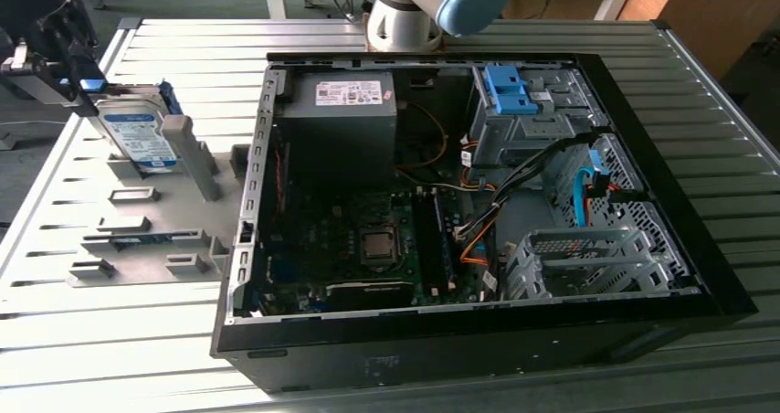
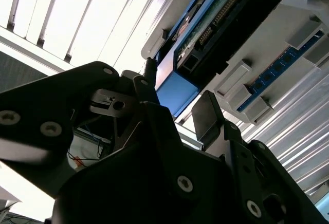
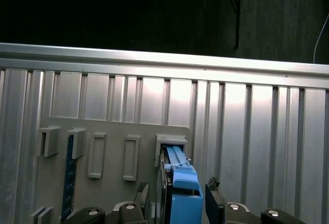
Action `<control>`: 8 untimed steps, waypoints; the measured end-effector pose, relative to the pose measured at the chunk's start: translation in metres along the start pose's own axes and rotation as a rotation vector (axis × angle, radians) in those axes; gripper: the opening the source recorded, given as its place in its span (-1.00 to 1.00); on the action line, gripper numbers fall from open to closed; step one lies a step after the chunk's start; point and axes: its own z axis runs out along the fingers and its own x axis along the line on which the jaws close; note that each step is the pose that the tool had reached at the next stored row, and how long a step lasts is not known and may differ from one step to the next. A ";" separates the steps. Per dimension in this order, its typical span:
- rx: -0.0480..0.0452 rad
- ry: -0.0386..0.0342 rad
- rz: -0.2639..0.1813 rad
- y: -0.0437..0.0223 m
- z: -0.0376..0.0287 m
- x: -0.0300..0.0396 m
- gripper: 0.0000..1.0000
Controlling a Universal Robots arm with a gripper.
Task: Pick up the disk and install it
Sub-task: 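Pick up the disk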
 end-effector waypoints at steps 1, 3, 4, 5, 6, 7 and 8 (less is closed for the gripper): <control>0.0000 0.0000 0.000 0.0000 0.0000 0.0000 0.09; 0.0000 0.0000 0.000 0.0000 0.0000 0.0000 0.09; 0.0000 0.0000 0.000 0.0000 0.0000 0.0000 0.09; 0.0000 0.0000 0.000 0.0000 0.0000 0.0000 0.09; 0.0000 0.0000 0.000 0.0000 0.0000 0.0000 0.09; 0.0000 0.0000 0.000 0.0000 0.0000 0.0000 0.09; 0.0000 0.0000 0.000 0.0000 0.0000 0.0000 0.09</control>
